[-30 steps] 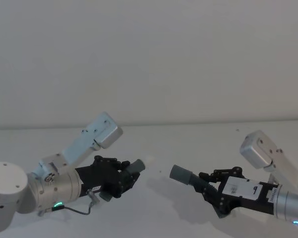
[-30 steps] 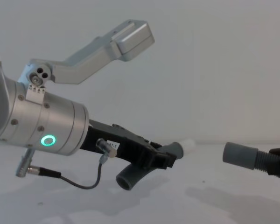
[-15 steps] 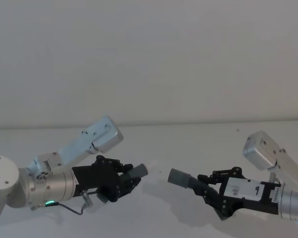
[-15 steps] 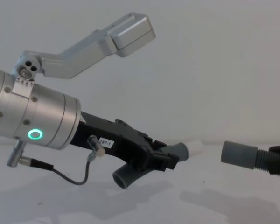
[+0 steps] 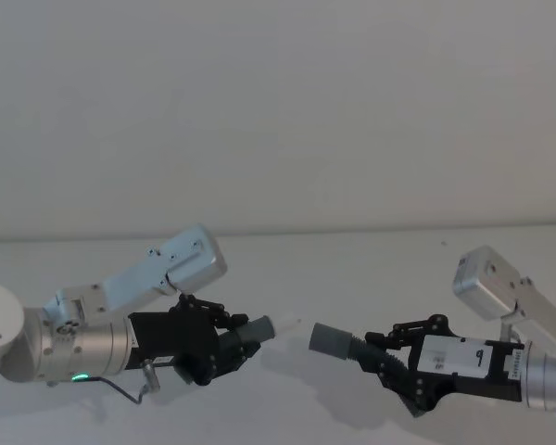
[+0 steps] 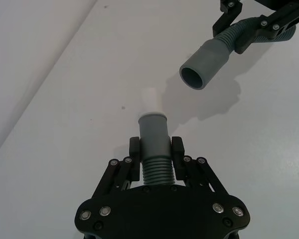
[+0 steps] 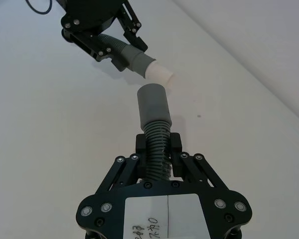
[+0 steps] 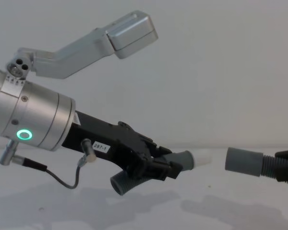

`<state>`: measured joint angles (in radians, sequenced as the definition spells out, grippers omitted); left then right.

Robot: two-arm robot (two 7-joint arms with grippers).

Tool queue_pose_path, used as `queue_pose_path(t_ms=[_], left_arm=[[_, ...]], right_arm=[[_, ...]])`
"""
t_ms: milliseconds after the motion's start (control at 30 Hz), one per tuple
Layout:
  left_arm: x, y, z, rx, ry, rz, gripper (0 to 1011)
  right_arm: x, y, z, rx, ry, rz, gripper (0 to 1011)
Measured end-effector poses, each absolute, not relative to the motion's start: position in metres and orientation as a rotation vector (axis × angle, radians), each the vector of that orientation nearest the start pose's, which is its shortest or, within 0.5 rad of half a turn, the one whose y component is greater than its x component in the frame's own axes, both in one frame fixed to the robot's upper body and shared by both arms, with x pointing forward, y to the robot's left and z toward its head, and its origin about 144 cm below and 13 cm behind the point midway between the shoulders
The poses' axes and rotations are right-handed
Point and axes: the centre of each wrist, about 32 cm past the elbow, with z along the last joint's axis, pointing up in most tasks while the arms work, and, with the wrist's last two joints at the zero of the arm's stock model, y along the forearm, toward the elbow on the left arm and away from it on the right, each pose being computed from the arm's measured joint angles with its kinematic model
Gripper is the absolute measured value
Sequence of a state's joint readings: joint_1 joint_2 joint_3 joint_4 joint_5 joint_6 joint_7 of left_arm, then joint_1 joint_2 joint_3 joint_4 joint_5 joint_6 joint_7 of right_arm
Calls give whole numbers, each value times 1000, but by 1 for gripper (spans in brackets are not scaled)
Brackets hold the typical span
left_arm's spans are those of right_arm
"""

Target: Use both hands to pick up one end of the pipe from the table, align the ends, and insert them.

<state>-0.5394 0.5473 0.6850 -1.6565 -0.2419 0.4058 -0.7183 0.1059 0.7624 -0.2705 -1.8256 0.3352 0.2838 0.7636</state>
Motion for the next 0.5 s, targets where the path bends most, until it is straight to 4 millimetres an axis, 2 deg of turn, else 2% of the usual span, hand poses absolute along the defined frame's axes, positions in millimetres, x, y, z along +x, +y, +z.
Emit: queue_pose_path(t_ms=[500], left_arm=[[527,199,1278,509,-195,311,366]], right_arm=[[465,-318,1257,-474,-74,-471,263]])
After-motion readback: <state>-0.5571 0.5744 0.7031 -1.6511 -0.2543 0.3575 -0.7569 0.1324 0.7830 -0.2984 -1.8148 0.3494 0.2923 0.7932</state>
